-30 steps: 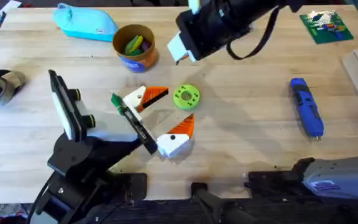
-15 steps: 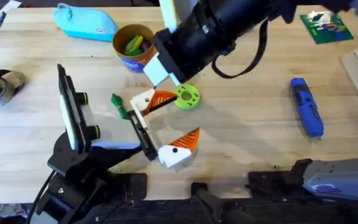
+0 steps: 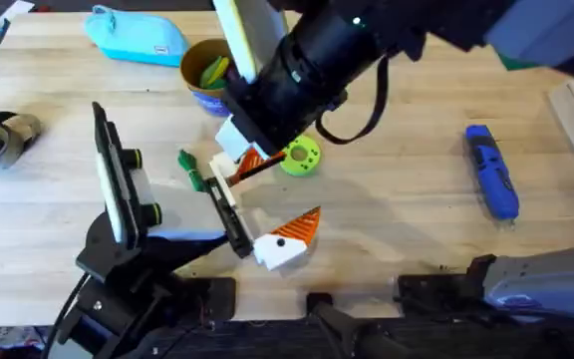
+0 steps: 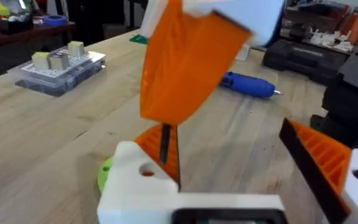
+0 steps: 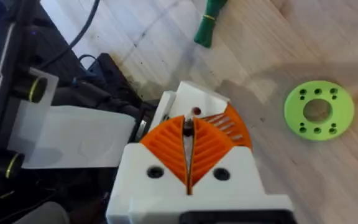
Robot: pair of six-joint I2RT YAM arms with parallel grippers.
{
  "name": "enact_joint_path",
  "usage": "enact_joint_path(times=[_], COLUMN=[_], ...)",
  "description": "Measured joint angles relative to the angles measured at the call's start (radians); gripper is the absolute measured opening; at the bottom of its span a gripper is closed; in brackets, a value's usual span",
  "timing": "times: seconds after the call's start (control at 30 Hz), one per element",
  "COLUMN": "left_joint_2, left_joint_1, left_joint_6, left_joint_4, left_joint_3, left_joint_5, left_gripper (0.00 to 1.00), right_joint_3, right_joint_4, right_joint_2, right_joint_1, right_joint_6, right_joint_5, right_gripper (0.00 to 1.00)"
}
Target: Pick up the gripper from the table and insert it into the empty holder that is missing its gripper. Then pick up a screw, insert it into the mounting hole, and use the screwdriver to tighten it. Finally, clean up the table by picking up the vegetable and placing it into the bucket.
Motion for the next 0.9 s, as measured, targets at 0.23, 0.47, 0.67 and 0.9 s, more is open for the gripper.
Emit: enact_joint_path(times=[0.23, 0.47, 0.67, 0.9], left_joint_2=[0.0, 0.0, 0.0, 0.0], left_joint_1=[0.0, 0.0, 0.0, 0.0], left_joint_6=[0.0, 0.0, 0.0, -0.001], left_joint_4=[0.0, 0.0, 0.0, -0.001], left_joint_3=[0.0, 0.0, 0.0, 0.0], left_joint_5=[0.0, 0.0, 0.0, 0.0], left_gripper=[0.99, 0.99, 0.99, 0.99], right_joint_3=[0.0, 0.0, 0.0, 0.0], right_joint_4=[0.001, 0.004, 0.004, 0.014], right_joint_2=[0.009, 0.009, 0.009, 0.029], right_joint_1=[0.0, 0.0, 0.0, 0.0], right_joint_6=[0.0, 0.0, -0.001, 0.0], right_joint_5=[0.001, 0.024, 0.032, 0.031], right_gripper=[0.006, 0.006, 0.006, 0.006])
